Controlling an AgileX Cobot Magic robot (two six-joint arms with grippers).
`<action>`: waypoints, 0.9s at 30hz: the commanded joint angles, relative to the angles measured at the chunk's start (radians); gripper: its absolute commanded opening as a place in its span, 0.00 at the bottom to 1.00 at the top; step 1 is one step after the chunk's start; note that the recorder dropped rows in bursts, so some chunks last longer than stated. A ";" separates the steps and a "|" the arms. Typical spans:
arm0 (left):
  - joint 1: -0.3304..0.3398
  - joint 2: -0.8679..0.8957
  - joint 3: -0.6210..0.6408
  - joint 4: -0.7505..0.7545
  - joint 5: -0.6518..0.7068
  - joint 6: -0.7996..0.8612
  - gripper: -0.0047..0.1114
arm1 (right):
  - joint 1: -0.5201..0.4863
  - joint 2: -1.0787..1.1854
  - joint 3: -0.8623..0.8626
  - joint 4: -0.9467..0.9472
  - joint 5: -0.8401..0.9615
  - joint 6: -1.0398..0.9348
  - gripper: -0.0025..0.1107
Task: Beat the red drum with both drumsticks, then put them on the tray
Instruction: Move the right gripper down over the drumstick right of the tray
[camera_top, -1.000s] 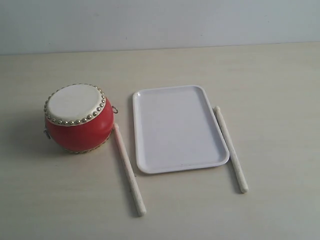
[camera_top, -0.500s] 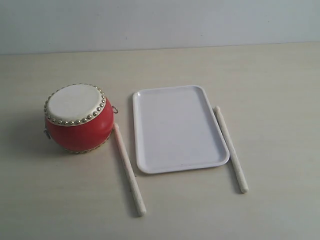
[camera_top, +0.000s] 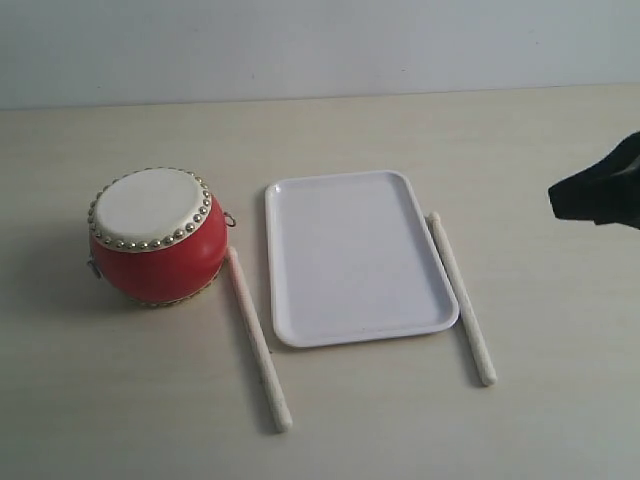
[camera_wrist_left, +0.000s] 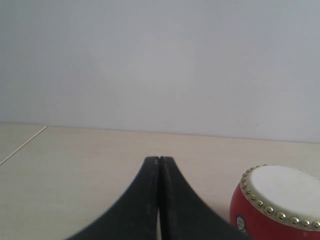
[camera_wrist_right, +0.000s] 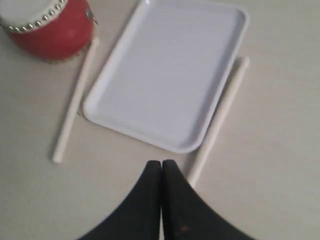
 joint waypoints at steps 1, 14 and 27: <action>0.003 -0.005 0.003 -0.006 0.001 -0.004 0.04 | 0.100 0.082 -0.017 -0.340 0.062 0.313 0.02; 0.003 -0.005 0.003 -0.006 0.001 -0.003 0.04 | 0.408 0.565 -0.180 -0.590 0.060 0.708 0.09; 0.003 -0.005 0.003 -0.006 0.001 -0.006 0.04 | 0.408 0.687 -0.180 -0.661 -0.053 0.840 0.26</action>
